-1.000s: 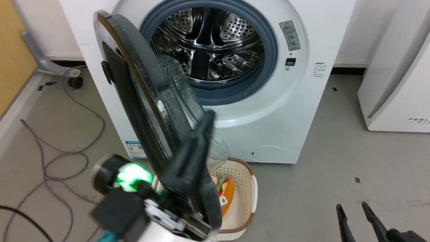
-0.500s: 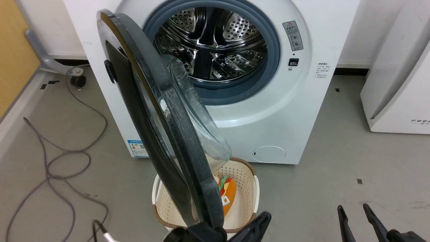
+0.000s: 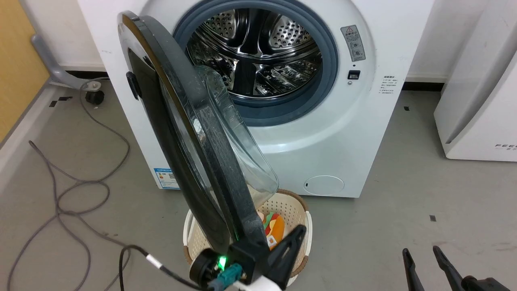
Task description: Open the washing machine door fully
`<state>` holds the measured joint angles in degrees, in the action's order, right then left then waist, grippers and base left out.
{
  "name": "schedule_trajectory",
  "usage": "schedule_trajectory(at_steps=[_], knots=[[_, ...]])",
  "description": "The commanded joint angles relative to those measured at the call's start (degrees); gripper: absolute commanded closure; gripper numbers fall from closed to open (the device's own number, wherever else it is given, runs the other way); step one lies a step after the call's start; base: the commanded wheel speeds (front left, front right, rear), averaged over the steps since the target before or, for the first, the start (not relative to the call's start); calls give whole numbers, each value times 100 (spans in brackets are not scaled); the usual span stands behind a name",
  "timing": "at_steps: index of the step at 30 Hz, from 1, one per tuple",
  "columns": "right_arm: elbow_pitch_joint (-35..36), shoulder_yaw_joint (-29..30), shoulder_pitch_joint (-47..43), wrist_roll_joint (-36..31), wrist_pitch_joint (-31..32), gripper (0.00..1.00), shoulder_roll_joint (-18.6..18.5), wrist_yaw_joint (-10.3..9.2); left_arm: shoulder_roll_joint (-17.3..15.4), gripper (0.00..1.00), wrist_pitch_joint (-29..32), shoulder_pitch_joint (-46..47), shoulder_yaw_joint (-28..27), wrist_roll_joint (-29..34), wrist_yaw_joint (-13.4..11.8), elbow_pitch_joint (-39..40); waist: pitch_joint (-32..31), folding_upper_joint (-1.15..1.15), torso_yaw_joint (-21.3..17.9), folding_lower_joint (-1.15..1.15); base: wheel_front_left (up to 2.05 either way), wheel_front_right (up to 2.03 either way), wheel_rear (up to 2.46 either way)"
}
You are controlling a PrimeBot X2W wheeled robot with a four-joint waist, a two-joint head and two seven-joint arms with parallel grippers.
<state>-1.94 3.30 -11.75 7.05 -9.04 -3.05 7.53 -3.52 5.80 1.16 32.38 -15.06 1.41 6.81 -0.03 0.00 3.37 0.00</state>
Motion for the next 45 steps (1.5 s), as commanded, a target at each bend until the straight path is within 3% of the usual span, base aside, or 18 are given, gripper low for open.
schedule_trajectory(at_steps=[1,6,13,26,45], knots=[[3,0,29,-4,26,0,17,-4,24,100,-76,151,-29,29,-64,-116,3,0,7,0,0,0,0],[44,3,9,-4,57,0,17,-4,46,100,-209,569,-49,3,-272,-634,22,0,42,0,0,0,0],[46,8,-1,24,69,0,17,-4,-1,100,-252,462,-145,-66,-435,-783,4,0,65,0,0,0,0],[19,28,-36,51,79,0,17,-4,-382,100,-96,-440,-318,-123,-861,-14,-59,0,328,0,0,0,0],[42,96,-163,93,133,0,17,-4,-1120,100,161,-1496,-833,-150,-1376,841,-155,0,1279,0,0,0,0]])
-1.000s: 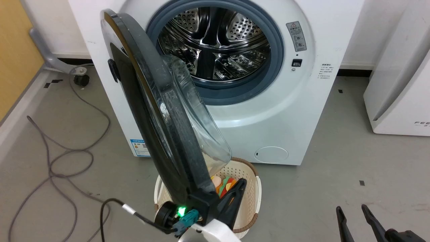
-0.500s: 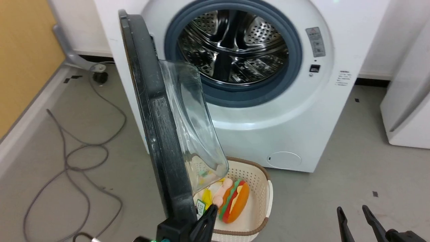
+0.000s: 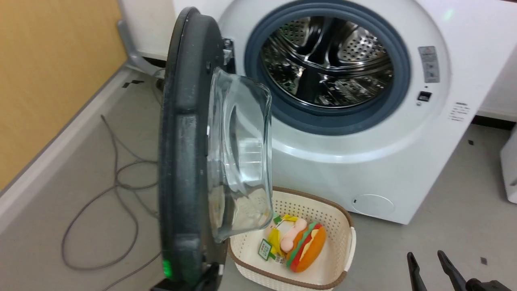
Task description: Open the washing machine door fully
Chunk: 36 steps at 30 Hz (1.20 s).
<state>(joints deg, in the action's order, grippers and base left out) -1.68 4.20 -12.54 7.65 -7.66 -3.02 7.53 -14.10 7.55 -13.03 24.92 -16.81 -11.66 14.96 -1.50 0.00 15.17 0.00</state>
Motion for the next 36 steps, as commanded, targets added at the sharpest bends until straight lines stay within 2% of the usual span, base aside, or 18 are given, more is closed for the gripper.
schedule_trajectory(at_steps=[1,10,21,27,36], knots=[[11,4,-91,33,2,0,14,-4,-92,100,-22,-103,-147,27,-112,46,-15,0,143,0,0,0,0],[18,21,-78,51,16,0,14,-4,-436,100,-130,-196,-739,8,-364,15,-11,0,422,0,0,0,0],[74,-42,-1,23,66,0,14,-4,-791,100,-511,279,-1598,-233,-448,-712,57,0,317,0,0,0,0],[93,-57,28,43,88,0,14,-4,-949,100,-876,751,-2136,-563,-358,-1511,130,0,155,0,0,0,0],[108,-62,113,53,116,0,14,-4,-1070,100,-1935,1572,-2734,-1022,54,-3236,326,0,-45,0,0,0,0]])
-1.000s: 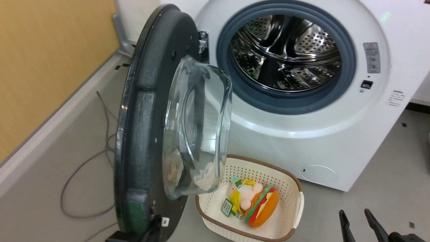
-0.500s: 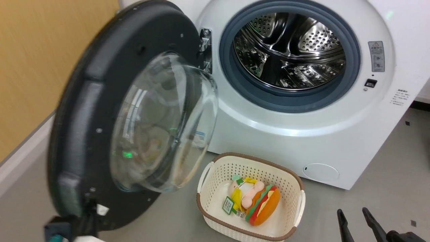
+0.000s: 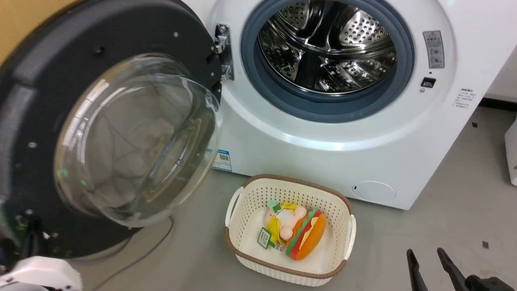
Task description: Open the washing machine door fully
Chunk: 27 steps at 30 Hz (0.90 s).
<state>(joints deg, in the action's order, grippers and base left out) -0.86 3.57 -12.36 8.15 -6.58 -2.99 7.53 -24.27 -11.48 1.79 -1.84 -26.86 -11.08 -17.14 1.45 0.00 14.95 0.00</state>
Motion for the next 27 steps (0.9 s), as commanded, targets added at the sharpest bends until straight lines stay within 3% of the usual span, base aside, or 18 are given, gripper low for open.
schedule_trajectory(at_steps=[1,9,15,21,27], knots=[[27,-1,111,0,5,0,12,-4,-69,100,-122,187,-120,-48,45,-213,51,0,-39,0,0,0,0],[6,2,211,-21,5,0,12,-4,-250,100,-345,762,-409,32,417,-1425,148,0,-107,0,0,0,0],[-16,-10,244,-21,3,0,12,-4,-214,100,-350,961,-674,346,569,-1604,159,0,-121,0,0,0,0],[-98,-60,246,-18,-23,0,12,-4,89,100,-351,620,-945,657,595,-1268,26,0,-189,0,0,0,0],[-185,-108,175,19,-69,0,12,-4,701,100,-352,-299,-1139,930,537,-250,-171,0,-252,0,0,0,0]])
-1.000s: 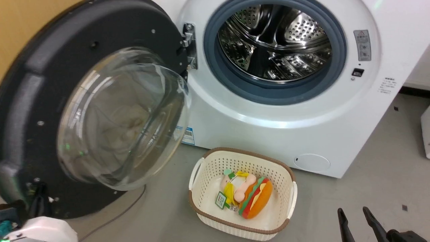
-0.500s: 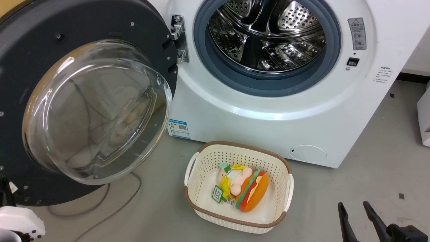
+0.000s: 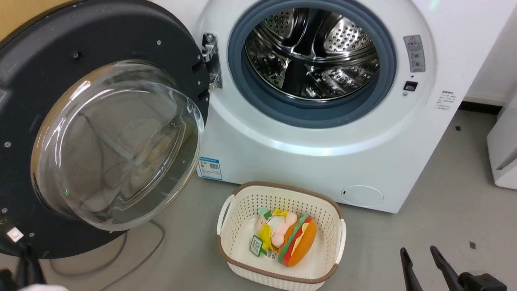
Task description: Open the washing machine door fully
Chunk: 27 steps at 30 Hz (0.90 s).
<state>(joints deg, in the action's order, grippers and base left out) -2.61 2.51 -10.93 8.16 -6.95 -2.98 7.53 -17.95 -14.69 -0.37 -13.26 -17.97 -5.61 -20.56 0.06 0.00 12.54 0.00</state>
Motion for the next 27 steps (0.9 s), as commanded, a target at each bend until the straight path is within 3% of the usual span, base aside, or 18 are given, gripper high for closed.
schedule_trajectory(at_steps=[1,3,4,5,7,12,21,27], knots=[[-14,0,24,17,-38,0,11,-4,179,100,-30,-228,21,101,-1,297,-56,0,-11,0,0,0,0],[-28,-4,10,10,-42,0,11,-4,442,100,-30,-522,101,217,-8,675,-104,0,-18,0,0,0,0],[-35,-13,8,-3,-44,0,11,-4,558,92,-30,-667,162,257,9,815,-130,0,-29,0,0,0,0],[-40,-21,8,-18,-46,0,11,-4,657,58,-30,-806,246,306,30,922,-155,0,-40,0,0,0,0],[-32,-26,12,-37,-59,0,11,-4,815,0,-30,-1021,417,379,78,1090,-183,0,-61,0,0,0,0],[26,-36,23,-87,-98,0,11,-4,1096,0,-30,-1312,912,695,48,1526,-225,0,-141,0,0,0,0],[316,-41,46,-374,38,0,11,-4,1180,0,249,-1118,1737,1113,220,2003,-241,0,-535,0,0,0,0],[504,-142,46,-539,191,0,11,-4,1180,0,486,-863,1955,1155,316,2074,-252,0,-840,0,0,0,0]])
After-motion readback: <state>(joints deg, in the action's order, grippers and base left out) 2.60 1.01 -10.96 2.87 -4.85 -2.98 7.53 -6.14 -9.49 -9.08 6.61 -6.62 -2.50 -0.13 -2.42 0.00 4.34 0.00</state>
